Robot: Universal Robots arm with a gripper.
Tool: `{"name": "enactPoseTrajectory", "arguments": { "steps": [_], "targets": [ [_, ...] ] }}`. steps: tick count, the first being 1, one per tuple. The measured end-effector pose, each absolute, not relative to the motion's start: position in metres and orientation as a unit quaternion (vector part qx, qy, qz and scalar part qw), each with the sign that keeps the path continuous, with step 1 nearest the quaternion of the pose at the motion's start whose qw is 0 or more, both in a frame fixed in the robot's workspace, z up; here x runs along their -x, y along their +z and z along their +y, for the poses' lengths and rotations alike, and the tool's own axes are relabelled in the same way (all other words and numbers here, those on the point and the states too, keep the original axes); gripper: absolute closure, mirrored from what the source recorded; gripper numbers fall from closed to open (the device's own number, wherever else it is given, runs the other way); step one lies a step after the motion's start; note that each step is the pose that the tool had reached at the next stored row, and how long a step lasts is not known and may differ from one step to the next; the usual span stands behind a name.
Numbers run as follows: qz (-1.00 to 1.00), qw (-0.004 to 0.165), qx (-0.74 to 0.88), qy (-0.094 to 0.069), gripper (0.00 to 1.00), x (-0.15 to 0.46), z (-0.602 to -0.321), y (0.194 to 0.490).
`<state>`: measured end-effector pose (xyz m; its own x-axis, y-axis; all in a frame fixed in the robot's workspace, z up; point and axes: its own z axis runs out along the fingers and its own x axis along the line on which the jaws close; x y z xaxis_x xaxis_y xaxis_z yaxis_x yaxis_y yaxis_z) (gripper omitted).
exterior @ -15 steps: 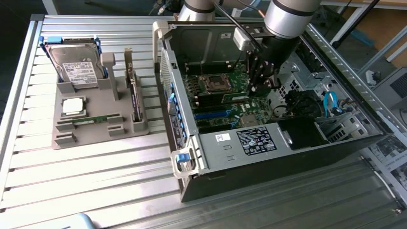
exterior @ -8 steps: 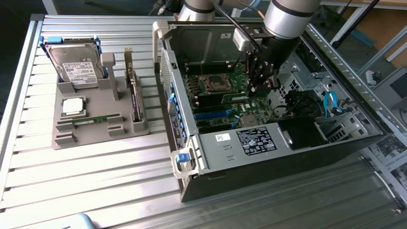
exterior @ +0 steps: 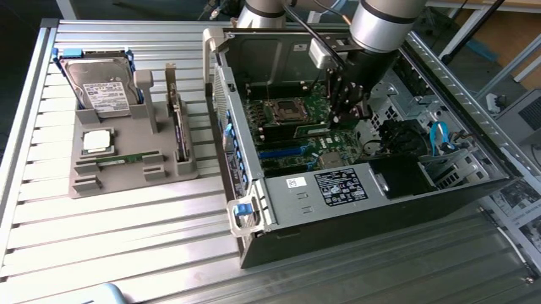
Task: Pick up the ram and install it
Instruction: 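Insert the ram into the slot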
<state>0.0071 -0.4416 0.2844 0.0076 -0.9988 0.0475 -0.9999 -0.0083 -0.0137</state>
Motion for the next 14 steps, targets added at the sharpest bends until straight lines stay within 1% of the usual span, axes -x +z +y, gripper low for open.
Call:
{"name": "enactPoseTrajectory", "arguments": {
  "steps": [14],
  "targets": [
    [-0.704,0.012,-0.710,0.022,0.88,-0.0060,-0.4382,0.2815]
  ]
}}
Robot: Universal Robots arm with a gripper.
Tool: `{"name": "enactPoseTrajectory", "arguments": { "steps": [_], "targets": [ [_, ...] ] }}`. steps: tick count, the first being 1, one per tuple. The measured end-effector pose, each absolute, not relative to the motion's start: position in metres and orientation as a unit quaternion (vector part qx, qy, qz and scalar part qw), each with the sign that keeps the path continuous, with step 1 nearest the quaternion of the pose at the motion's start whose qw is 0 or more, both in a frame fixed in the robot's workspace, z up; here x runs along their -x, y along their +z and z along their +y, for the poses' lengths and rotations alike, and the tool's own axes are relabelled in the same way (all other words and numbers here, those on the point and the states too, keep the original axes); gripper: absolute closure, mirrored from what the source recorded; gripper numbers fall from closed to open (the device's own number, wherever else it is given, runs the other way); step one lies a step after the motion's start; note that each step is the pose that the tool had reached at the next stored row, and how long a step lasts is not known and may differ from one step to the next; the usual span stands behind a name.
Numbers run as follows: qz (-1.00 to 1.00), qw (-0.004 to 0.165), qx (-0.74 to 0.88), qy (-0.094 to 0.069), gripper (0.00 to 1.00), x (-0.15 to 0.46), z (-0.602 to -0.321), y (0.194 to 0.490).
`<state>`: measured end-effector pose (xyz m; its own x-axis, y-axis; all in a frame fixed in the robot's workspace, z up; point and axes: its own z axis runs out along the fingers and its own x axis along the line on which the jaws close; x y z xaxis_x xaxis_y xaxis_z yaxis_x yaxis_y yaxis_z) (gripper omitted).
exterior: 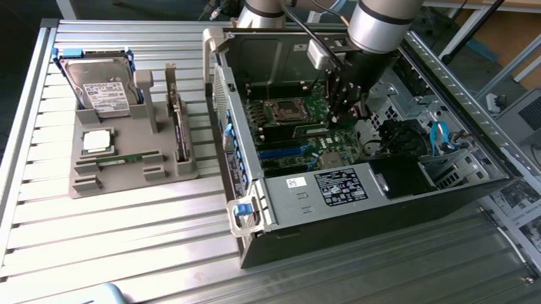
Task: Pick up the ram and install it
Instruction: 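Insert the ram into the slot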
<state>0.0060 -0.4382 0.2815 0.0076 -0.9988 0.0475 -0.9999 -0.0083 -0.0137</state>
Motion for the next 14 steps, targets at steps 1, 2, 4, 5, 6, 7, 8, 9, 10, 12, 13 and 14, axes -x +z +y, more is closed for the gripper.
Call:
{"name": "enactPoseTrajectory", "arguments": {
  "steps": [1,2,4,5,6,7,8,9,10,12,13,14],
  "targets": [
    [-0.704,0.012,-0.710,0.022,0.88,-0.0057,-0.4377,0.2815],
    [-0.704,0.012,-0.710,0.022,0.88,-0.0054,-0.4373,0.2813],
    [-0.704,0.012,-0.710,0.022,0.88,-0.0047,-0.4371,0.2809],
    [-0.704,0.012,-0.710,0.022,0.88,-0.0046,-0.4369,0.2807],
    [-0.704,0.012,-0.710,0.022,0.88,-0.0044,-0.4364,0.2806],
    [-0.704,0.012,-0.710,0.022,0.88,-0.0043,-0.4354,0.2804],
    [-0.704,0.012,-0.710,0.022,0.88,-0.0042,-0.4347,0.2801],
    [-0.704,0.012,-0.710,0.022,0.88,-0.0042,-0.4345,0.2798],
    [-0.704,0.012,-0.710,0.022,0.88,-0.0040,-0.4342,0.2794],
    [-0.704,0.012,-0.710,0.022,0.88,-0.0036,-0.4341,0.2790],
    [-0.704,0.012,-0.710,0.022,0.88,-0.0036,-0.4339,0.2785],
    [-0.704,0.012,-0.710,0.022,0.88,-0.0035,-0.4338,0.2781]
  ]
}}
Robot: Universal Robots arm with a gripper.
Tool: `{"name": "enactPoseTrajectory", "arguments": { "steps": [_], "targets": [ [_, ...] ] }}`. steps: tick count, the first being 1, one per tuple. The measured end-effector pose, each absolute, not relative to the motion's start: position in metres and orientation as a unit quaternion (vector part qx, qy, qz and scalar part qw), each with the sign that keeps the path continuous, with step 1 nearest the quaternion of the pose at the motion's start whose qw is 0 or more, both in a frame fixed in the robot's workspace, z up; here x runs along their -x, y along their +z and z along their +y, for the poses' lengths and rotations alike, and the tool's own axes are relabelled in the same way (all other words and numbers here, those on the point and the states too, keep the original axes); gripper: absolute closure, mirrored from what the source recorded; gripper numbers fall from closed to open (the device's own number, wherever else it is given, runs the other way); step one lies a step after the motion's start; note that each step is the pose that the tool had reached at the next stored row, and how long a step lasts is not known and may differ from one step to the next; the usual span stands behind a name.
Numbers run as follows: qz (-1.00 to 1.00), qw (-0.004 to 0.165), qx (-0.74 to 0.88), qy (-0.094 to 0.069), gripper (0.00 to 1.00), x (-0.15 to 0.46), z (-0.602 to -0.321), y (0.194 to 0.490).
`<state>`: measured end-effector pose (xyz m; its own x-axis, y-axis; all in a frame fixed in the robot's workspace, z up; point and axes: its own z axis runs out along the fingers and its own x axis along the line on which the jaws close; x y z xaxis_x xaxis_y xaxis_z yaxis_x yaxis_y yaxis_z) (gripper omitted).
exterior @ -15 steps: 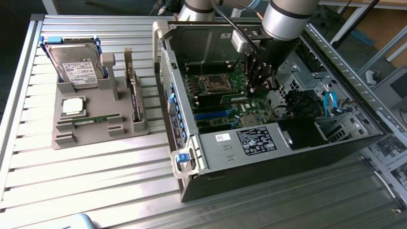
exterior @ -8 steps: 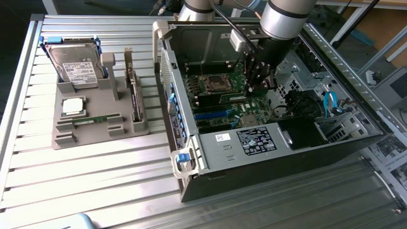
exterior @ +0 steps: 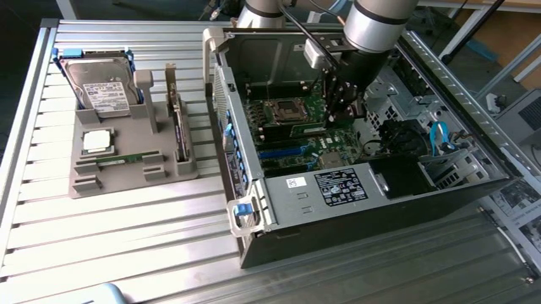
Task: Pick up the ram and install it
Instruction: 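Insert the ram into the slot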
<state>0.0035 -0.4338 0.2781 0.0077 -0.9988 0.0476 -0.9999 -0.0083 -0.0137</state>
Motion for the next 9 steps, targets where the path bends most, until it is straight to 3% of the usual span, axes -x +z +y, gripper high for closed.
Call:
{"name": "enactPoseTrajectory", "arguments": {
  "steps": [9],
  "targets": [
    [-0.704,0.012,-0.710,0.022,0.88,0.0030,-0.4304,0.2759]
  ]
}}
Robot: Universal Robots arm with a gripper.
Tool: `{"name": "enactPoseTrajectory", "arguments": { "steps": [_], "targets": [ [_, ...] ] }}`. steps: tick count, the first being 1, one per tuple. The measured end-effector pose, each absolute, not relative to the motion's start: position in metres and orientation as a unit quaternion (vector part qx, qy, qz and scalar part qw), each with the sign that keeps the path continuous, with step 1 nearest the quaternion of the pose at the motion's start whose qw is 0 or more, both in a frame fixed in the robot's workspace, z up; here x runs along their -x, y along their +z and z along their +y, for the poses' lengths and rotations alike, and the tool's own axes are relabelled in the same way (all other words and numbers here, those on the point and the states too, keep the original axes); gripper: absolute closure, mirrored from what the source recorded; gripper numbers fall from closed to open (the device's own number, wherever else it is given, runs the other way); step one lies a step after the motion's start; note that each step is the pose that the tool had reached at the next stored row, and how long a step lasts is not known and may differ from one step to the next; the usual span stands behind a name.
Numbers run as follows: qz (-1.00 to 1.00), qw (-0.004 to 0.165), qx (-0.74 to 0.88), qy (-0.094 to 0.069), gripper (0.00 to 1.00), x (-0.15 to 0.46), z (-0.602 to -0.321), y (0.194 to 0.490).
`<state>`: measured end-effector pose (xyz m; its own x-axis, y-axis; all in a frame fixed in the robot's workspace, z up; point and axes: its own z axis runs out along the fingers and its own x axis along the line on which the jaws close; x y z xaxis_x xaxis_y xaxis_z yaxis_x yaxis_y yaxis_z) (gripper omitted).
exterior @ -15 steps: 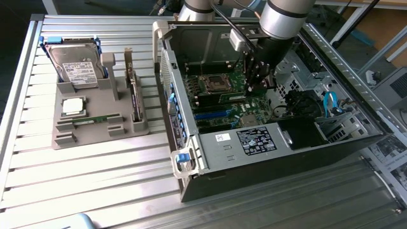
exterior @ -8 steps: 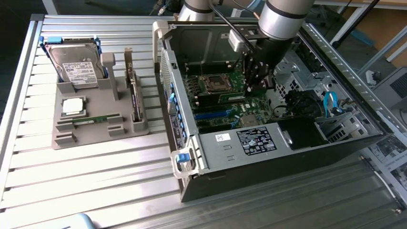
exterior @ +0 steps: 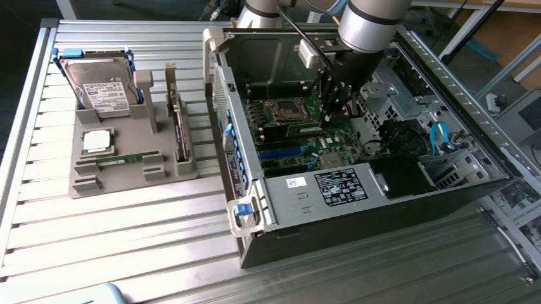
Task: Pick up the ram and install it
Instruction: 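Insert the ram into the slot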
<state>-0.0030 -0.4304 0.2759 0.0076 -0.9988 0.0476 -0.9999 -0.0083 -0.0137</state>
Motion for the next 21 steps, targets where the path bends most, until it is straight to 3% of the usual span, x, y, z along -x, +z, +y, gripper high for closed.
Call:
{"name": "enactPoseTrajectory", "arguments": {
  "steps": [21],
  "targets": [
    [-0.704,0.012,-0.710,0.022,0.88,0.023,-0.411,0.266]
  ]
}}
